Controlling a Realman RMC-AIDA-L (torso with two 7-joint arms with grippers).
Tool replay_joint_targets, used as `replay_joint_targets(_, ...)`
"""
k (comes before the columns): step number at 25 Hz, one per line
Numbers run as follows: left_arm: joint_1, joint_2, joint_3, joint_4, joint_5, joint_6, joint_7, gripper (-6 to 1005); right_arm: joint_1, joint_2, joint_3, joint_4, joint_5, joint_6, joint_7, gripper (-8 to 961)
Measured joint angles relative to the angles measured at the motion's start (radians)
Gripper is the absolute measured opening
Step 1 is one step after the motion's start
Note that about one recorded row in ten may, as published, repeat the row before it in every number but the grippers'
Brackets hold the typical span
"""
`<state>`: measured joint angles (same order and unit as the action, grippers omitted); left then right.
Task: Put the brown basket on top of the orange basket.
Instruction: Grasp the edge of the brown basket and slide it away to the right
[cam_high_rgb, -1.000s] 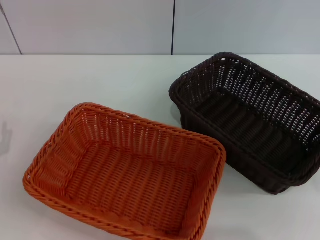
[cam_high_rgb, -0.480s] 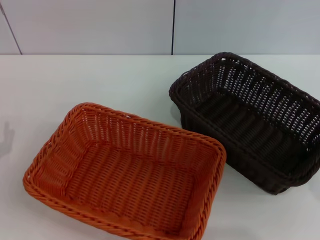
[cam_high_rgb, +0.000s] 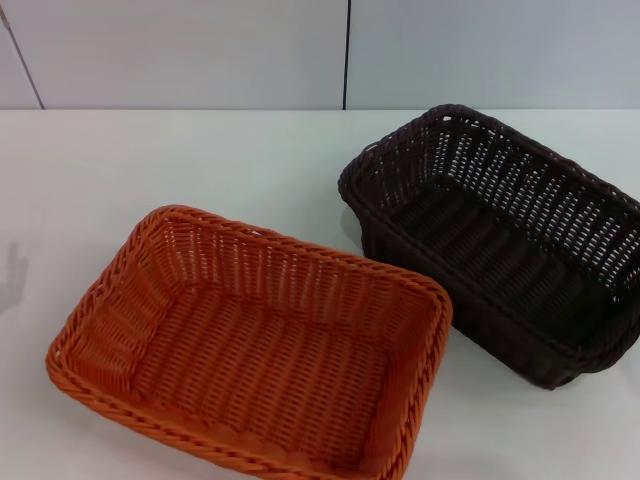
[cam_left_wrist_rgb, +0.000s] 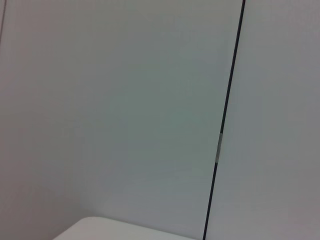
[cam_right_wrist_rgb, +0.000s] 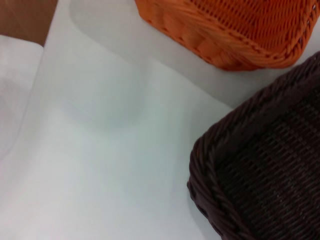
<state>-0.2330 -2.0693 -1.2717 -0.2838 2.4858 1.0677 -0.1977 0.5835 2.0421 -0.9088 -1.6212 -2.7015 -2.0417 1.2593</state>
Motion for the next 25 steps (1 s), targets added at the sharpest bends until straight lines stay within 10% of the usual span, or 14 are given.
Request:
replay_joint_targets(10,-0.007,0.0,0.005,-0.005,0.001,0.001,0.0,722,0.0,0.014,0.03,0.009,0.013,0.109,0.035,748)
replay_joint_targets(25,-0.004,0.006,0.006,-0.025,0.004,-0.002,-0.007,722,-0.256,0.05,0.024,-0.082,0.68,0.651,1.028,747)
